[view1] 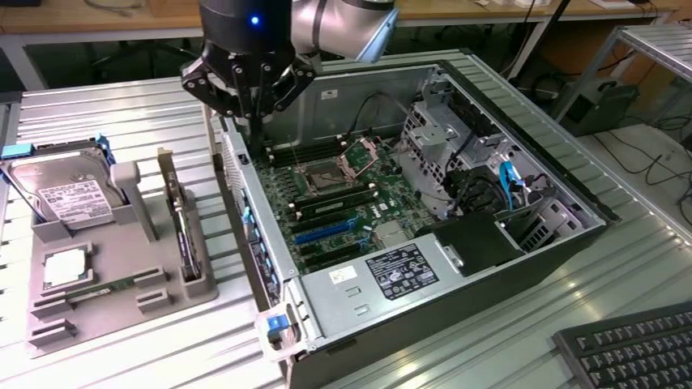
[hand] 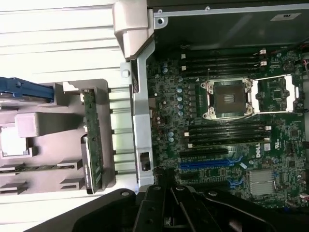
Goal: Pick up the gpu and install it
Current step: 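Reach for the gpu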
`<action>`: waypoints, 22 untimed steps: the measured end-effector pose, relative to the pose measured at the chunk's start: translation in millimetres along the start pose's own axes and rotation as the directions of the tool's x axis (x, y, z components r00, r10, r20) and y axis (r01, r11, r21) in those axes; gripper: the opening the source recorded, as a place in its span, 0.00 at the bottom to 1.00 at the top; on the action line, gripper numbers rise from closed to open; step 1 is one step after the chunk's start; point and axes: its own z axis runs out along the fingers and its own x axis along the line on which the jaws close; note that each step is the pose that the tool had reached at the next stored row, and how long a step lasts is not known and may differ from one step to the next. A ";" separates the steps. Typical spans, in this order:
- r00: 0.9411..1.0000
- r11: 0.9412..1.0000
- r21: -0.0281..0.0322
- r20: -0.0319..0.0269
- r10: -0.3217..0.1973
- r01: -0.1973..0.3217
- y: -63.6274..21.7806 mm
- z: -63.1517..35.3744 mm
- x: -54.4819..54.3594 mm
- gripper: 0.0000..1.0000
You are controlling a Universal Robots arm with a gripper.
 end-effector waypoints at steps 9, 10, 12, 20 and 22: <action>1.000 1.000 0.000 0.000 0.000 0.000 -9.9 4.1 31.9 0.11; 1.000 1.000 0.000 0.000 0.000 0.000 -10.9 4.4 35.1 0.11; 1.000 1.000 0.000 0.000 0.000 0.000 -13.1 5.5 41.9 0.11; 1.000 1.000 0.004 0.000 0.000 0.000 -17.1 13.2 77.8 0.11; 1.000 1.000 0.005 0.001 -0.001 0.001 -15.3 16.7 86.3 0.11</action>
